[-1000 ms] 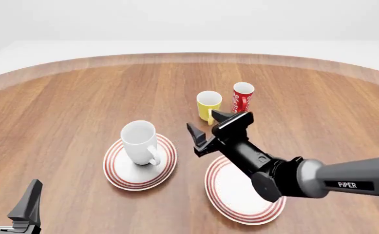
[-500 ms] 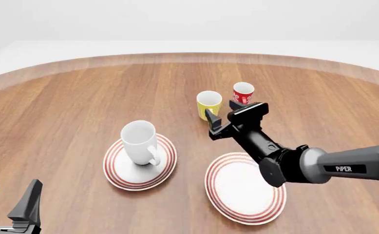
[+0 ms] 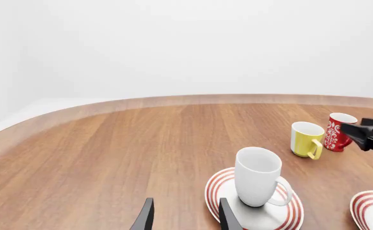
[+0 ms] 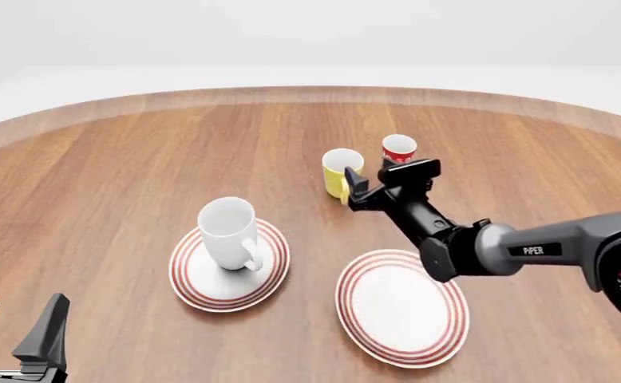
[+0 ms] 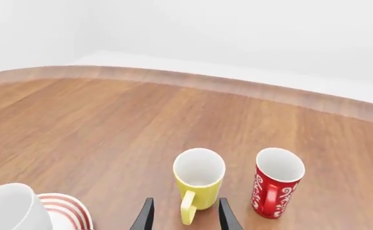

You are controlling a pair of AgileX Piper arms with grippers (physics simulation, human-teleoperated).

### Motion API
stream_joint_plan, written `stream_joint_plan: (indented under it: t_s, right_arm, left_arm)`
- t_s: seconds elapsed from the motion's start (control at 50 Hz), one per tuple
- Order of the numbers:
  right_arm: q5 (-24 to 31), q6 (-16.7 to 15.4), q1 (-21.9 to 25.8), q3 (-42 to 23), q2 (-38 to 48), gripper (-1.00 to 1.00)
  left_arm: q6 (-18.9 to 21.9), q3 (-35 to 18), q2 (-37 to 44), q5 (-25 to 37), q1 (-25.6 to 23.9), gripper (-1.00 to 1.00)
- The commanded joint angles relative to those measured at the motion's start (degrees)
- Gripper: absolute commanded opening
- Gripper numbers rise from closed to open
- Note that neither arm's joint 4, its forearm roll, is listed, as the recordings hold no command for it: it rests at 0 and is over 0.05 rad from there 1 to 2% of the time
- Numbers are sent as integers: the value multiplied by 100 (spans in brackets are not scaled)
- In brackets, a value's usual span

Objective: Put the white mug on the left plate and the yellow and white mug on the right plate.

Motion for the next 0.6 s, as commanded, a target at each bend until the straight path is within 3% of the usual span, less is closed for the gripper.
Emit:
stream_joint_plan:
  t_s: [0.02,0.26,0.6]
  right_arm:
    - [109,286,-55,-347,296,100]
    - [251,461,-112,-655,584,100]
    - [401,425,-1,-1001,933,100]
  left_arm:
    - [0,0,0,0,0,100]
    - [0,0,0,0,0,100]
    - [0,0,0,0,0,100]
